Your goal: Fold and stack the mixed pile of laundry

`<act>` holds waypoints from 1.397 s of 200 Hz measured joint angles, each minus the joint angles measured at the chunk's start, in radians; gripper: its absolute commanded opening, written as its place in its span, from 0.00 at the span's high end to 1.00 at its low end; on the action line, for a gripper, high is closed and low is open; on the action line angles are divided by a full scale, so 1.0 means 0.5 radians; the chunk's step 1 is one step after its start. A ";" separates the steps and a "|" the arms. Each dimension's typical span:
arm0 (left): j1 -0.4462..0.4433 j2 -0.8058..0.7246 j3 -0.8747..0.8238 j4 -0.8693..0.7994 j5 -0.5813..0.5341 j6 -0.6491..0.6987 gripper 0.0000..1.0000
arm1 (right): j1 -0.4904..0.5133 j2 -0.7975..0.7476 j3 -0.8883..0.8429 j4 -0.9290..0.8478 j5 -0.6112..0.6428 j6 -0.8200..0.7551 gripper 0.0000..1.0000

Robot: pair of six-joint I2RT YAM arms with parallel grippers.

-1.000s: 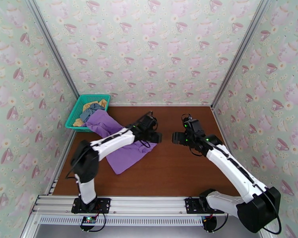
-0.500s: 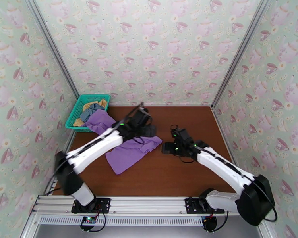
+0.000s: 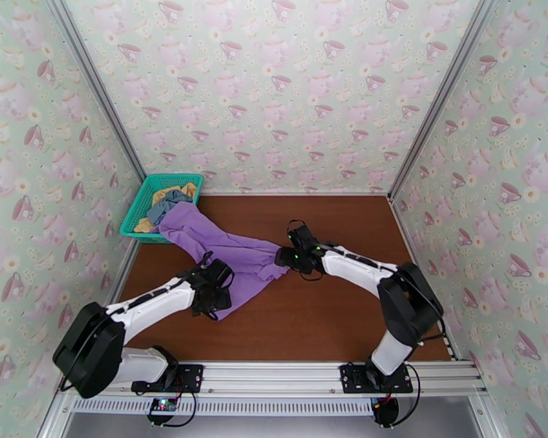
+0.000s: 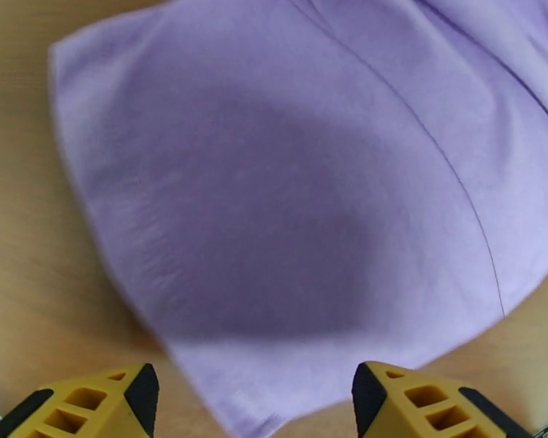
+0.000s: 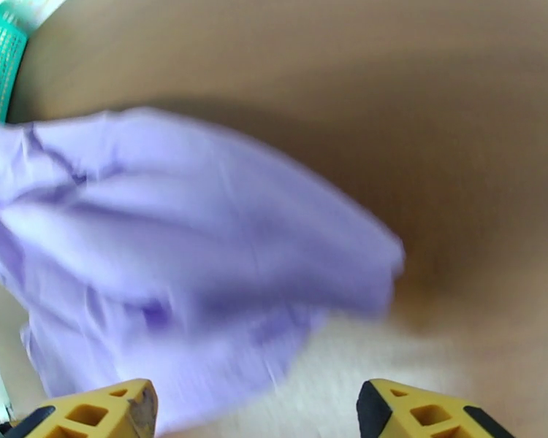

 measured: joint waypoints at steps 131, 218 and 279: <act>-0.454 0.382 0.198 0.639 0.298 -0.047 1.00 | -0.387 0.343 0.423 -0.247 0.242 -0.259 1.00; -1.167 1.010 1.283 0.285 0.639 -0.082 1.00 | -0.941 0.293 0.774 -0.399 0.278 -0.800 1.00; -1.207 1.051 1.390 0.130 0.731 -0.079 0.26 | -0.925 0.231 0.599 -0.357 0.194 -0.872 1.00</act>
